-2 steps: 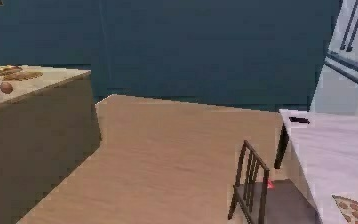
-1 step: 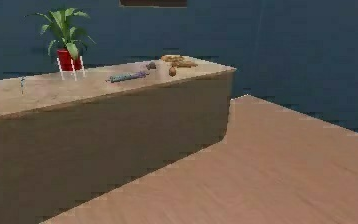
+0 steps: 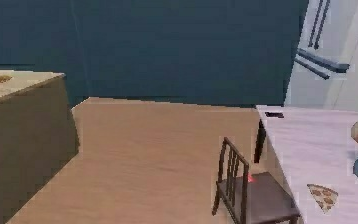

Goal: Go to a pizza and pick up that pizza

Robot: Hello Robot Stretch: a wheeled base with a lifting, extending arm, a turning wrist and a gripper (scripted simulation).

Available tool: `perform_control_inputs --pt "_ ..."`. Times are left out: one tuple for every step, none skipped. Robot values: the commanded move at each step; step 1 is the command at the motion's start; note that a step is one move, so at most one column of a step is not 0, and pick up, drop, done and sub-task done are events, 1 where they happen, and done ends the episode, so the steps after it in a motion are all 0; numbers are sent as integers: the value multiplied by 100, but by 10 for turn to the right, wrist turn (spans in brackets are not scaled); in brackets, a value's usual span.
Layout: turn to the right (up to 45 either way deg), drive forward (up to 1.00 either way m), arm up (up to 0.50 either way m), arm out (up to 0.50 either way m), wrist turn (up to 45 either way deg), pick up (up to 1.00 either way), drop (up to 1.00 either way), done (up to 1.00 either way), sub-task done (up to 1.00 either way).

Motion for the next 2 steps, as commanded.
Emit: perform_control_inputs --pt "240 0 0 0 0 0 0 0 0" --pt "0 50 0 0 0 0 0 0 0"
